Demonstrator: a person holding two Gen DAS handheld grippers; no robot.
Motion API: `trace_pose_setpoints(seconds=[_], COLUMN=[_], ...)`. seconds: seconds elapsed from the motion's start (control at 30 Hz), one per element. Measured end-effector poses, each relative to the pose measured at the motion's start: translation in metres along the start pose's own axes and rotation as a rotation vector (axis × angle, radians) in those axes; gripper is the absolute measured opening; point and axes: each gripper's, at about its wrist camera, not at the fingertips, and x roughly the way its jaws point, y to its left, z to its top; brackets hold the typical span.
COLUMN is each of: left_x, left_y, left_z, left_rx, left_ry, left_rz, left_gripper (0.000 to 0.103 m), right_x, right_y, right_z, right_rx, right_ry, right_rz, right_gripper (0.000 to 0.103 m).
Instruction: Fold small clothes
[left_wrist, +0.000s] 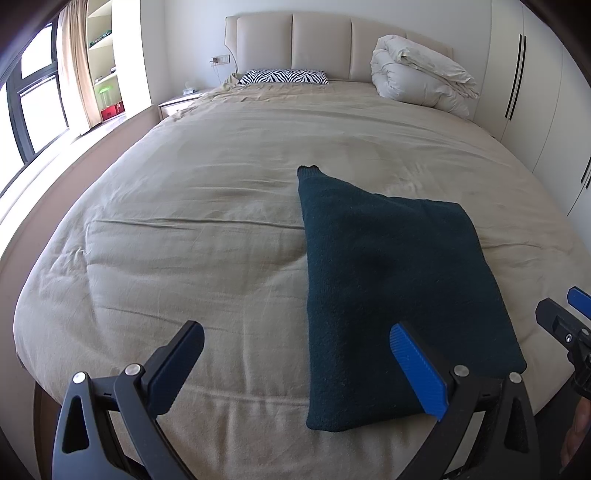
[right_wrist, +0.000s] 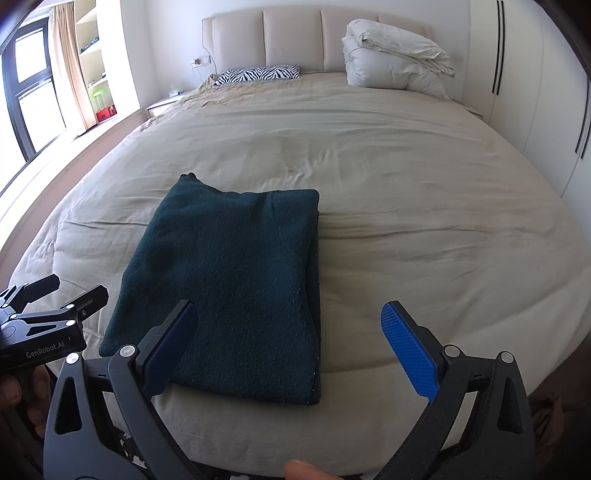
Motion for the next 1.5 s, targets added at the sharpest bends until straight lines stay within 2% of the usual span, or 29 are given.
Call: trace_pose_setpoints(seconds=[1.5], left_x=[0.0035], left_y=[0.0034], left_z=[-0.0017], left_rx=[0.009], left_ry=[0.013], left_rz=[-0.005], left_gripper=[0.103], right_x=[0.0027], right_y=[-0.0038], right_z=[-0.0086], right_rx=[0.0], right_ry=[0.013], right_rz=[0.009], right_gripper=[0.101])
